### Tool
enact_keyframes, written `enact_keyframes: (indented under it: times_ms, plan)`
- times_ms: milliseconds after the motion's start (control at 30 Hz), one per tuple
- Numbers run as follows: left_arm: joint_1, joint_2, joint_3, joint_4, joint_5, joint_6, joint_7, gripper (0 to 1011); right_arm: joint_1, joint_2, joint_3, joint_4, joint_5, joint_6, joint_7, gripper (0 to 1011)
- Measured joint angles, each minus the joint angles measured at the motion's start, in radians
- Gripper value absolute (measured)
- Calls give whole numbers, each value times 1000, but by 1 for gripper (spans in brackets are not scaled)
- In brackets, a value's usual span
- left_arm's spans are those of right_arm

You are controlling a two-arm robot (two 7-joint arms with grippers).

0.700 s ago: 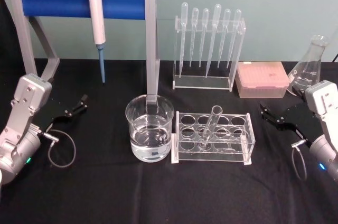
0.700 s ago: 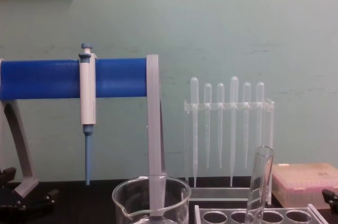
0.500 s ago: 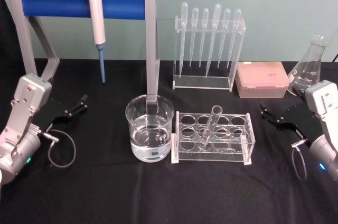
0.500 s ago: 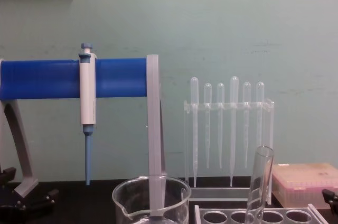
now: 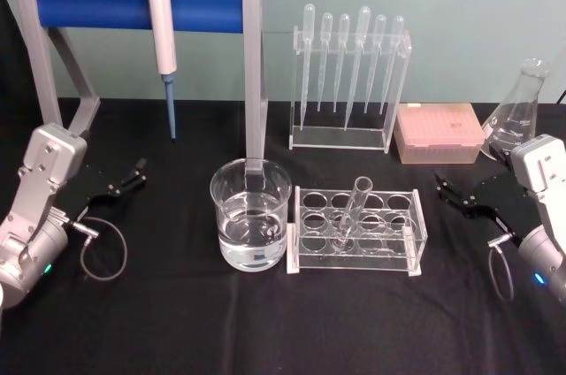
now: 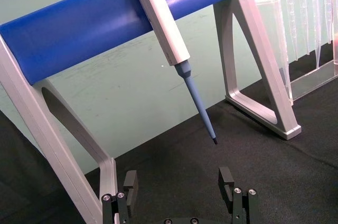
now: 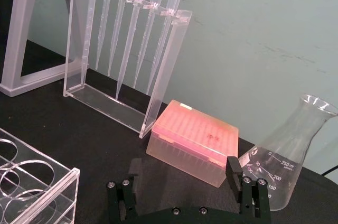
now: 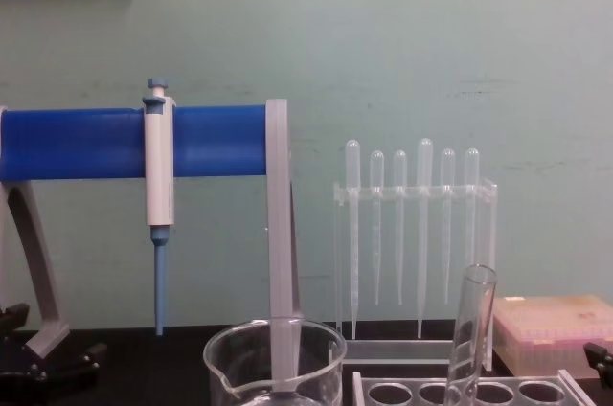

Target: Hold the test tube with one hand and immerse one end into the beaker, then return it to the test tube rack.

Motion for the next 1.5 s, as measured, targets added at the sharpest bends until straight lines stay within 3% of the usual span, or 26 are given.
enact_keyframes:
  times_ms: [1067, 1233, 1500]
  plan:
    - [0, 0, 0, 0, 0, 0, 0, 1000, 0, 0, 1, -1, 0, 0, 1, 1002]
    - [0, 0, 0, 0, 0, 0, 0, 1000, -19, 11, 32, -63, 17, -29, 31, 1002]
    - [0, 0, 0, 0, 0, 0, 0, 1000, -95, 73, 88, -197, 66, -55, 101, 1002]
